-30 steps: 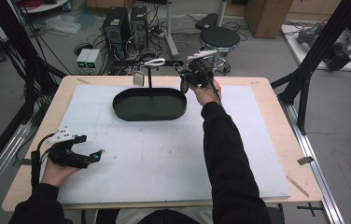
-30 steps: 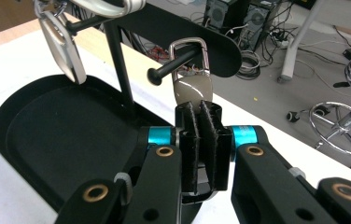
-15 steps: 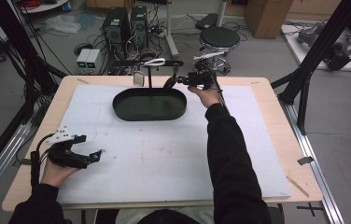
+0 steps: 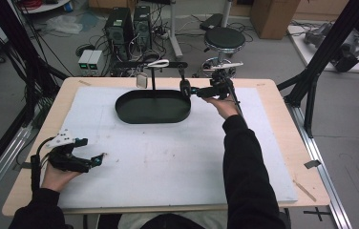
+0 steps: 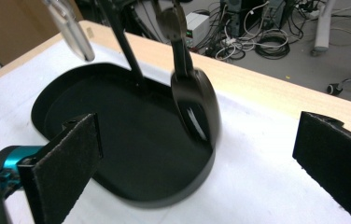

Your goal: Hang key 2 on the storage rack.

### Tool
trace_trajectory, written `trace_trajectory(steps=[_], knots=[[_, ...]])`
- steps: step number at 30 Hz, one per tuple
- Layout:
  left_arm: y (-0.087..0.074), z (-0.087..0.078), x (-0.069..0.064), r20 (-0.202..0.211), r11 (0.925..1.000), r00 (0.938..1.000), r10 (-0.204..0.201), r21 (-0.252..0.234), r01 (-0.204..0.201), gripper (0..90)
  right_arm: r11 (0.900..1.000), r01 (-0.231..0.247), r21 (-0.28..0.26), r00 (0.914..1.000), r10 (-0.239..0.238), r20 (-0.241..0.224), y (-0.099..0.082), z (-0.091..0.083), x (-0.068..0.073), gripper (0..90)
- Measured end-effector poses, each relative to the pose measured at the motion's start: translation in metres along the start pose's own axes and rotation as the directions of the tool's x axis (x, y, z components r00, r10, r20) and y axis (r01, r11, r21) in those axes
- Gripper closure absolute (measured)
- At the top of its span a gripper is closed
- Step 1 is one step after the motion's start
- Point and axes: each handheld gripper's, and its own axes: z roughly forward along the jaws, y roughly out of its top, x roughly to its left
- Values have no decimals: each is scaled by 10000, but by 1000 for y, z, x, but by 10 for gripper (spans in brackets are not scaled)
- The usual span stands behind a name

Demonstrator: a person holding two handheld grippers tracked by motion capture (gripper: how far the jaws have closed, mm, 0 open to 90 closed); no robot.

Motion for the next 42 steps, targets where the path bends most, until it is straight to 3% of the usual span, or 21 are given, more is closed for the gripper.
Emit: trace_trajectory(steps=[8,17,32,42], knots=[[-1,0,-1,-1,10000,10000,-35,6,35,17,9998,174,-103,9997,-176,-144,-13,-20,-2,7],[-2,0,-1,-6,10000,10000,-48,55,48,17,9996,238,178,9993,-232,-309,-30,-28,1,7],[-2,0,-1,1,9999,10000,-64,104,64,17,9997,223,111,9987,-217,-470,-58,-49,1,7],[-2,0,-1,5,9998,10000,-73,169,73,17,9983,576,26,9968,-573,-563,-71,-64,16,7]])
